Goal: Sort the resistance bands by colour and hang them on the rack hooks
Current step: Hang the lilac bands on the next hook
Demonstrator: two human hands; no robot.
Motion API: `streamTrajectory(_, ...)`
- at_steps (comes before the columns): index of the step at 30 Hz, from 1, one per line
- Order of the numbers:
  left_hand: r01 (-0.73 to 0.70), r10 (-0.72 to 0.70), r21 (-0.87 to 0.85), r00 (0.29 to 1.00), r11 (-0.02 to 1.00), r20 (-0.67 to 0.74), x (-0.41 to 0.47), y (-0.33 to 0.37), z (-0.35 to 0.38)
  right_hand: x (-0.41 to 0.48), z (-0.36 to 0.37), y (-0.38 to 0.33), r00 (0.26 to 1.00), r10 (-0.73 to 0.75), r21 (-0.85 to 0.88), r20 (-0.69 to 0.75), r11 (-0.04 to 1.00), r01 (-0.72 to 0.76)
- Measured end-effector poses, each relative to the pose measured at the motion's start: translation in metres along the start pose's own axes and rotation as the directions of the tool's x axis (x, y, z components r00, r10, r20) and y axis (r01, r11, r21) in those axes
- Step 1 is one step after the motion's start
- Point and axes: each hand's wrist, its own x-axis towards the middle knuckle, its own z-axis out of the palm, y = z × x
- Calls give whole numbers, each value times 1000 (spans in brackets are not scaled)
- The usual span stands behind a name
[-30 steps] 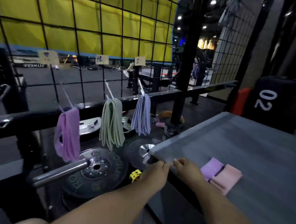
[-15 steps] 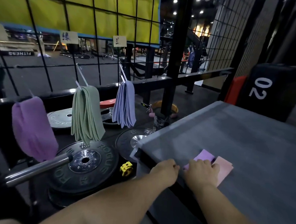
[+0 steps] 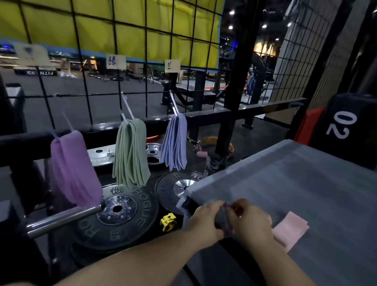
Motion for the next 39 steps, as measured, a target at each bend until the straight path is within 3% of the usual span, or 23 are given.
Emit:
streamTrajectory(3, -8, 4, -58, 997, 998, -74, -8, -7, -14, -9, -3, -15, 999, 25, 274, 35, 961, -33)
streamTrajectory(8, -10, -1, -123, 996, 992, -90, -27, -12, -47, -21, -12, -41, 995, -19, 564, 99, 825, -41)
streamTrajectory(13, -45, 15, -202, 989, 978, -144, -47, -18, -76, -30, -15, -70, 980, -77, 744, 186, 662, -89)
streamTrajectory(19, -99, 25, -306, 971, 947, -237, -67, -22, -103, -50, -25, -103, 933, -126, 872, 337, 415, -259)
streamTrajectory(24, -146, 34, -371, 956, 917, -291, -92, -18, -129, -64, -37, -125, 898, -305, 907, 316, 374, -192)
streamTrajectory(29, -117, 1, -346, 949, 931, -316, -109, -18, -156, -72, -37, -147, 845, -416, 930, 336, 288, -229)
streamTrajectory(34, -104, -75, -388, 904, 916, -420, -122, -20, -182, -74, -37, -169, 820, -467, 928, 330, 318, -193)
streamTrajectory(36, -106, -84, -372, 884, 922, -460, -128, -21, -195, -76, -39, -178, 805, -501, 918, 317, 374, -128)
streamTrajectory(39, -147, -86, -390, 849, 909, -522, -142, -25, -212, -79, -45, -191, 736, -590, 914, 333, 394, -97)
